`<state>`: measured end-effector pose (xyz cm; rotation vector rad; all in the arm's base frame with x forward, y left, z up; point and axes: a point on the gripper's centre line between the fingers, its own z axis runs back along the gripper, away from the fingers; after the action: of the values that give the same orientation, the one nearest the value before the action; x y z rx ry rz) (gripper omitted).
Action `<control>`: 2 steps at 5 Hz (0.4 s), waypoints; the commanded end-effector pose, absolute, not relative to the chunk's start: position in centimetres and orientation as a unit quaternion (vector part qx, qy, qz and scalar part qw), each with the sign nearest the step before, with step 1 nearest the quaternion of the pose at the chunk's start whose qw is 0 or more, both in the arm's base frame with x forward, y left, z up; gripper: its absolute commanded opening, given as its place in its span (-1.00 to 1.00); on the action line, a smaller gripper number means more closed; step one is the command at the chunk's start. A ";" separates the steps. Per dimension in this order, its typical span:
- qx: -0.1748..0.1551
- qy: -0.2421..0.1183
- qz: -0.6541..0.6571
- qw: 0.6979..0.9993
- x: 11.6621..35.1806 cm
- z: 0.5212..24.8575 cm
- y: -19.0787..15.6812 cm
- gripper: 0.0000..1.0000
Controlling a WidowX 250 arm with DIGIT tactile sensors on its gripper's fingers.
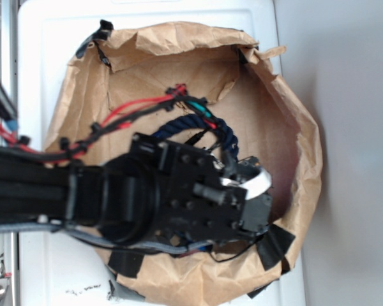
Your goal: Grab the blue rope.
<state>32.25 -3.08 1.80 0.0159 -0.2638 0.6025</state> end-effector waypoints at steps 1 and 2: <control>0.012 -0.110 0.322 0.940 34.1 1.1 -4.5 -1.00; 0.001 -0.138 0.319 0.937 34.0 1.8 -4.0 -1.00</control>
<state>33.68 -3.77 1.96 0.0175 -0.2693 0.6291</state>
